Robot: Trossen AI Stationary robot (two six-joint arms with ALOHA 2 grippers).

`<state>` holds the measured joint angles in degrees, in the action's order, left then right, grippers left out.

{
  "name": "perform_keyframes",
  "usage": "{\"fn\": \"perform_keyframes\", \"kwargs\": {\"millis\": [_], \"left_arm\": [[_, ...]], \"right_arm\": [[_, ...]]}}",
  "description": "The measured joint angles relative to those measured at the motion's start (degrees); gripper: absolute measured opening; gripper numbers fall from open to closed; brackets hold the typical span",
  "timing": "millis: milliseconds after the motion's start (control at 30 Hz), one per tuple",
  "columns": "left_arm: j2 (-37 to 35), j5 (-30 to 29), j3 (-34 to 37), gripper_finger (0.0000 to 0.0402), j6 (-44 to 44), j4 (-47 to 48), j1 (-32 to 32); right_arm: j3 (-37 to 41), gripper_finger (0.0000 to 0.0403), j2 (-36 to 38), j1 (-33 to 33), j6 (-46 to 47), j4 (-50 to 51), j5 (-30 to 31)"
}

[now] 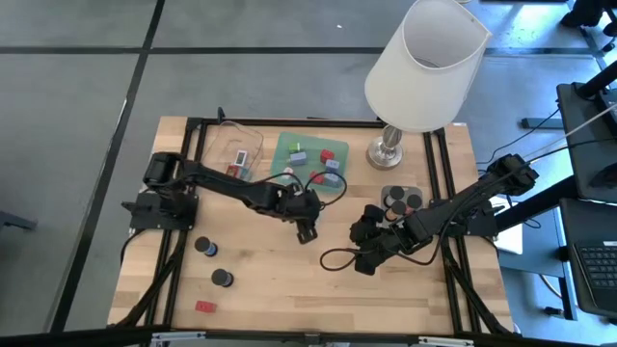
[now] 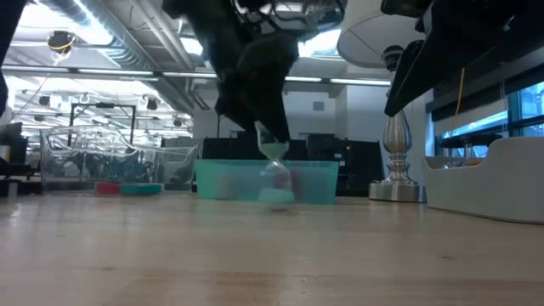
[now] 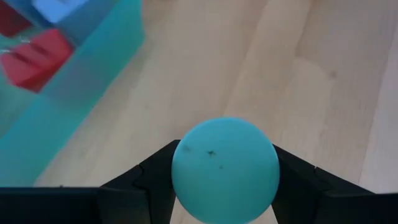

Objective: Pick & Place Office items
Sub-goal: Put the light blue hourglass into the gray bin

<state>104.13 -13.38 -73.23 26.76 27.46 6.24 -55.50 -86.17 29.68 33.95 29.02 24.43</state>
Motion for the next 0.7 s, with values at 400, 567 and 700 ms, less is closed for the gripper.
{"fn": "perform_keyframes", "kwargs": {"millis": [400,567,700], "left_arm": [[0.8,2.2,0.0,0.0204,-1.5,0.5,-1.5],[0.4,2.7,0.0,0.0224,-1.6,0.0,-1.5],[-0.2,3.0,0.0,0.0237,-1.6,-0.3,-1.5]], "right_arm": [[0.0,0.0288,0.0,0.0,0.0,-0.6,0.0],[0.0,0.0288,0.0,0.0,0.0,-0.7,0.0],[0.0,0.0288,0.0,0.0,0.0,-0.7,0.0]]}}
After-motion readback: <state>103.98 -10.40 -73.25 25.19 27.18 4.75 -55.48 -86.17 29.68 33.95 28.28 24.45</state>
